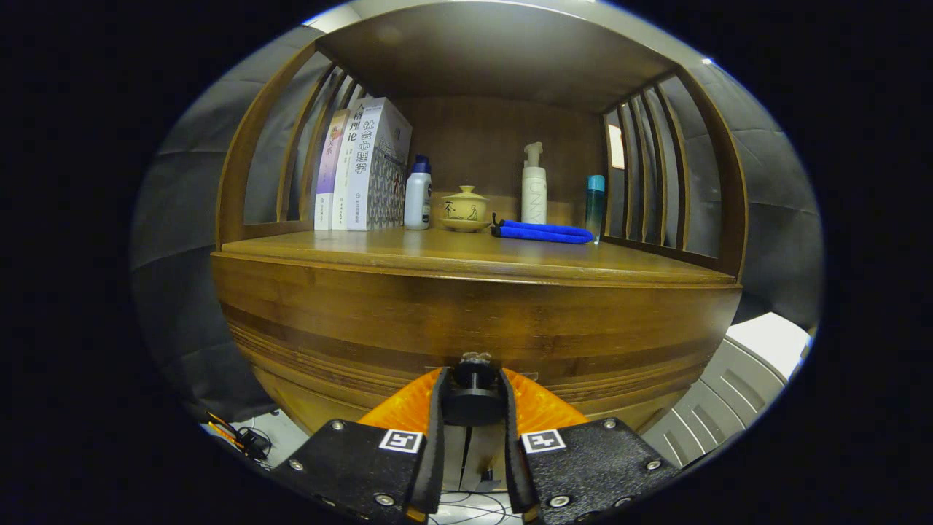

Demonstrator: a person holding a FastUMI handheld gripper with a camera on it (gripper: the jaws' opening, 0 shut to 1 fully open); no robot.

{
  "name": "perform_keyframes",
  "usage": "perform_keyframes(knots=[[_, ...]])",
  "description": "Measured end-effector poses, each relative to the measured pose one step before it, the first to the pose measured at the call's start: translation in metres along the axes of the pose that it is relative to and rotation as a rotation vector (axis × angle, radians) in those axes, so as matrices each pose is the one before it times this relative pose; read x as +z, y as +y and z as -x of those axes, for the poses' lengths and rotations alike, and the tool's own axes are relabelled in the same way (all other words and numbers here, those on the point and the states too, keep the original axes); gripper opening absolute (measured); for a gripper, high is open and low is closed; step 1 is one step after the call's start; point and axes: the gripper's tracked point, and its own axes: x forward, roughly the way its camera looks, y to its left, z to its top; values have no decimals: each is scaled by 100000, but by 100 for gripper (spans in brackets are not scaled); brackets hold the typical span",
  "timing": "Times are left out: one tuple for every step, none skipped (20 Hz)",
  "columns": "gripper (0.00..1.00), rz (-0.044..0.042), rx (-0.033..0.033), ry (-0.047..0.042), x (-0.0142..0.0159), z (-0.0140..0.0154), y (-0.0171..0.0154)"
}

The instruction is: Pull open the drawer, take out the items inside it, and place them on the countertop above the cabinet.

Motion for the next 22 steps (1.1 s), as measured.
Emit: perform_keyframes(knots=[[35, -393, 177, 476, -132, 266, -98], [35, 420, -200, 312, -16, 241, -85], [35, 519, -543, 385, -153, 591, -121], [35, -79, -336, 209, -94, 401, -118], [35, -592, -183, 72, -225, 744, -28], [35, -663, -61, 48, -95, 699, -62], [35, -669, 154, -106, -190, 901, -19], [35, -185, 106, 248, -124, 837, -21], [35, 349, -400, 148, -191, 868, -18], [35, 1003, -657, 644, -124, 744, -54], [35, 1060, -867, 441, -217, 970, -14], [35, 853, -492, 296, -212, 902, 40], [35, 135, -162, -122, -167, 891, -20], [35, -531, 322, -185, -220, 791, 15], [35, -1254, 670, 783, -490, 785, 28], [35, -983, 545, 966, -452, 626, -79], [35, -832, 274, -1216, 305, 526, -41], [35, 472, 223, 962, -427, 609, 38], [35, 621, 354, -240, -134, 670, 71], [35, 801, 67, -1, -216, 529, 133], [35, 701, -79, 181, -313, 441, 131], [35, 277, 36, 329, -242, 372, 2]])
